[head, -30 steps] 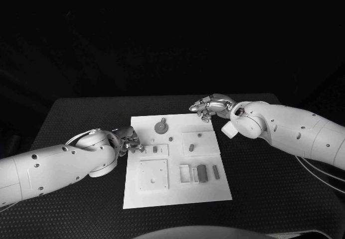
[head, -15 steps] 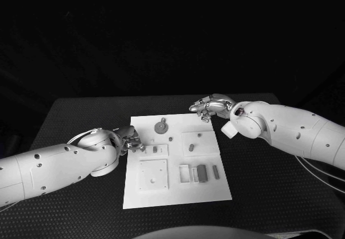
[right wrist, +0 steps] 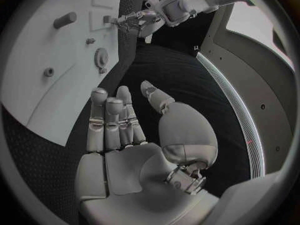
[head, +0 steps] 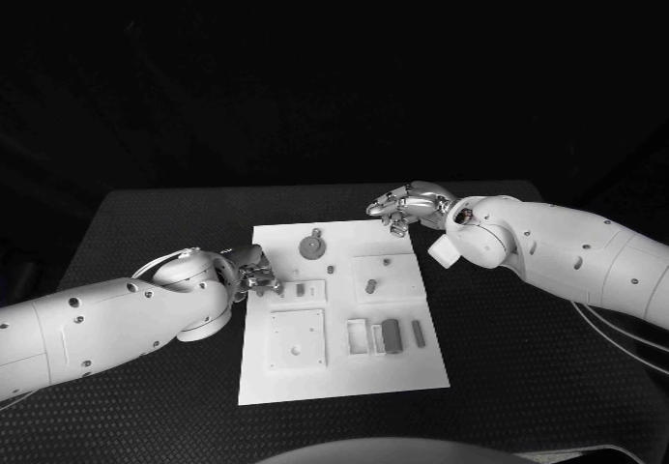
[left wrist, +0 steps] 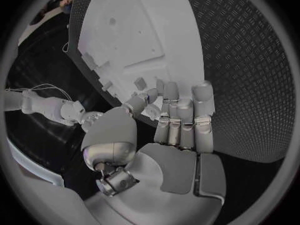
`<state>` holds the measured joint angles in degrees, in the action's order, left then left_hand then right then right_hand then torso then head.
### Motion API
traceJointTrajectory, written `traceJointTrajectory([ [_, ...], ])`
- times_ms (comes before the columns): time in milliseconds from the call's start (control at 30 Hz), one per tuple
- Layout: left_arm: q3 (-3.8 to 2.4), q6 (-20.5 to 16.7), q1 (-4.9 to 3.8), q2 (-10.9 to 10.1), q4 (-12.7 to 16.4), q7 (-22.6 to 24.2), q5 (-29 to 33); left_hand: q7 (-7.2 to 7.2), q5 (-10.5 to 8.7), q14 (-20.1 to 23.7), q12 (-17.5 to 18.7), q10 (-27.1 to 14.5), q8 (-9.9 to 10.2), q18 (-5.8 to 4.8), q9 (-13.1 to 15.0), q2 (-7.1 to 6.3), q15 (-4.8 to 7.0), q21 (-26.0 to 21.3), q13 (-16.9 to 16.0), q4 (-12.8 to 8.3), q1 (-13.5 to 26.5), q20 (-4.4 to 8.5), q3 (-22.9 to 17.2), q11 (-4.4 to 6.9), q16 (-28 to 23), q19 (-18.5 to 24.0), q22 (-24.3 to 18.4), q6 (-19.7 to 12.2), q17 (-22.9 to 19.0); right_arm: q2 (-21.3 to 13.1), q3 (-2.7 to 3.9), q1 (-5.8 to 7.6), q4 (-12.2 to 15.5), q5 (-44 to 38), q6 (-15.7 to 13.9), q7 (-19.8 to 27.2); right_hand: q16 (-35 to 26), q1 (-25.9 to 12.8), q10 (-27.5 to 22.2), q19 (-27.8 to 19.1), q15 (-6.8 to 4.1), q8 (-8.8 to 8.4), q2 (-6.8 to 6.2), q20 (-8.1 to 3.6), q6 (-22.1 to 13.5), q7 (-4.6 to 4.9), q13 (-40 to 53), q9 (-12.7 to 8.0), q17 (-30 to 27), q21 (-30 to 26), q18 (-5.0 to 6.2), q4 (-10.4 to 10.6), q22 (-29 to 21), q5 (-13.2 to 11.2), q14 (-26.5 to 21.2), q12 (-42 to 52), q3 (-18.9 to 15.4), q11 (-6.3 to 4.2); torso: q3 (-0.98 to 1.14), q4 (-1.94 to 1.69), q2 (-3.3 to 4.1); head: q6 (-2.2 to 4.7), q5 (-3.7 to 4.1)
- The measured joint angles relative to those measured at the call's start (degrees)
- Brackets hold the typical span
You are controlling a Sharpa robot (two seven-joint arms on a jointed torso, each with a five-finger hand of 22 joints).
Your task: Assemble the parts on the task board
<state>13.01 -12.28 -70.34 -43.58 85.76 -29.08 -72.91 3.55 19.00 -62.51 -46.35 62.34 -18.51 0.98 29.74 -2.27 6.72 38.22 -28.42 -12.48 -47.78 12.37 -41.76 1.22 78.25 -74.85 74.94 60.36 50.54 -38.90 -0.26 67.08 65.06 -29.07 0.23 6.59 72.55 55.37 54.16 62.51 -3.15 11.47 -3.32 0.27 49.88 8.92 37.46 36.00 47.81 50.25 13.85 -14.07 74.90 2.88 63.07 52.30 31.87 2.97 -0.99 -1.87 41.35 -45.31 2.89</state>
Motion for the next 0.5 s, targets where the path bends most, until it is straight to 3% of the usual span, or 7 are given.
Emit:
traceJointTrajectory([
  [100,0.00,0.23,0.00,0.08,0.04,0.00,0.09,0.00,-0.44,-0.15,0.00,0.01,-3.85,0.00,0.05,-0.59,0.04,0.00,-0.03,0.32,0.17,0.00,0.32,0.01,0.00,0.00,0.00,0.00,0.00,0.04,0.00,0.00,-0.01,0.00,0.00,0.00,0.00,0.00,0.00,0.06,0.00,0.00,0.00,-0.05,-0.09,0.10,0.00,0.00,0.00,0.00,0.00,0.00,0.00,0.00,0.00,0.00,0.00,0.00,-0.01,-0.01,0.00,-0.01,0.14],
  [500,0.09,0.77,0.06,0.51,0.03,0.03,1.00,0.03,-0.72,-0.27,-0.23,0.01,-4.28,0.00,0.47,-0.35,0.15,0.00,-0.11,0.50,-0.15,0.11,0.20,0.01,-0.05,-0.32,-0.01,0.03,0.28,0.02,0.00,0.00,-0.01,0.01,0.00,-0.02,0.00,0.00,0.00,0.25,0.00,0.00,0.00,-0.05,-0.09,0.09,0.01,0.00,0.00,0.00,0.00,0.00,0.00,0.00,0.00,0.00,0.00,0.00,0.03,0.03,0.00,-0.11,0.30],
])
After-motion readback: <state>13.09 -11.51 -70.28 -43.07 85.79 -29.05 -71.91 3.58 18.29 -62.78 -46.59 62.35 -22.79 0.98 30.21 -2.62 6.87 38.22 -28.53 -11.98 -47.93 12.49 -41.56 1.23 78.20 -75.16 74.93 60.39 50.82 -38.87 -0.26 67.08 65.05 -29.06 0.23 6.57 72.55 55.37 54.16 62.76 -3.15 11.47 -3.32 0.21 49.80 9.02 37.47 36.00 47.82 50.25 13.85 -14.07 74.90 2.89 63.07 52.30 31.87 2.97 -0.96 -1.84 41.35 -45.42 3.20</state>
